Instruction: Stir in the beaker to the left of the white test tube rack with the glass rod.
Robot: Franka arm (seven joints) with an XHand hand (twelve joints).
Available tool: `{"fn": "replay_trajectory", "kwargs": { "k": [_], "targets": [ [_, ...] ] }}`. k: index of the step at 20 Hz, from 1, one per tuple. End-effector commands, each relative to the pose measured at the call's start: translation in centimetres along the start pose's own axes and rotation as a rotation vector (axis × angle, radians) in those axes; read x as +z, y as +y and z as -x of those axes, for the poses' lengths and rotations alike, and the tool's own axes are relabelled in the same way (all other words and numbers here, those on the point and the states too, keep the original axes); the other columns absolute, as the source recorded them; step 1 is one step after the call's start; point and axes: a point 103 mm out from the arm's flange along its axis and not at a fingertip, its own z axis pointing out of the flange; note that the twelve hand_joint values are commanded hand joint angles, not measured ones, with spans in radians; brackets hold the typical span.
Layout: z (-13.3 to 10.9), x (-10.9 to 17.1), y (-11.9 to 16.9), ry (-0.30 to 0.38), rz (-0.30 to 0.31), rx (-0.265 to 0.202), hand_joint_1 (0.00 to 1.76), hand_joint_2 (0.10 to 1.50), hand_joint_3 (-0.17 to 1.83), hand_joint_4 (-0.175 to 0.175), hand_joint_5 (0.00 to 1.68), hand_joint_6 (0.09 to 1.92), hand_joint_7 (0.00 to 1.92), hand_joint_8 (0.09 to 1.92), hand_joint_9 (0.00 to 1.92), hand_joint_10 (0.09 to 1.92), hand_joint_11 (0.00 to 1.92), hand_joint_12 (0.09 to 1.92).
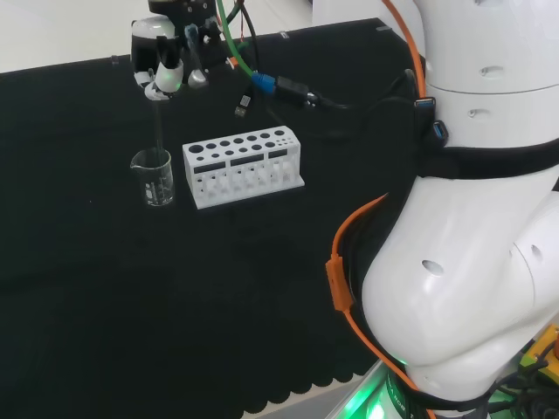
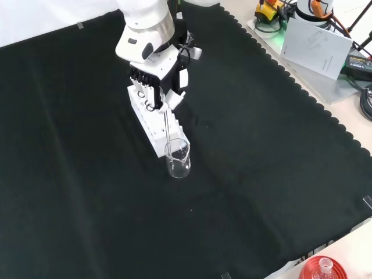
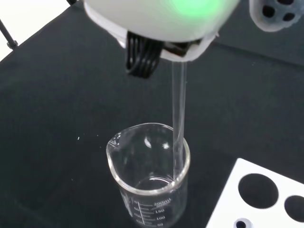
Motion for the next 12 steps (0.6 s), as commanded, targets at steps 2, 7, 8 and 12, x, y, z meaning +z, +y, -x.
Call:
{"fn": "replay_trajectory", "kwargs": {
  "k": [2, 7, 8, 12],
  "targets": [
    [-0.1, -0.2, -1.2, -0.012, 0.015, -0.002, 1.32, 0.57, 0.84, -0.175, 1.12, 0.86, 1.39, 0.71, 1.75, 0.19, 1.56, 0.56],
    [-1.7, -0.2, -1.7, -0.026, 0.011, -0.016, 1.32, 0.57, 0.84, -0.175, 1.12, 0.86, 1.39, 0.71, 1.75, 0.19, 1.56, 0.56],
    [-2.4, -0.2, -1.7, -0.03, 0.009, -0.02, 1.32, 0.57, 0.84, -0.175, 1.12, 0.86, 1.39, 0.71, 1.75, 0.19, 1.56, 0.56],
    [-3.3, 0.0, -1.7, -0.018, -0.009, -0.014, 1.32, 0.57, 0.84, -0.175, 1.12, 0.86, 1.39, 0.71, 1.75, 0.19, 1.56, 0.56]
  ]
}}
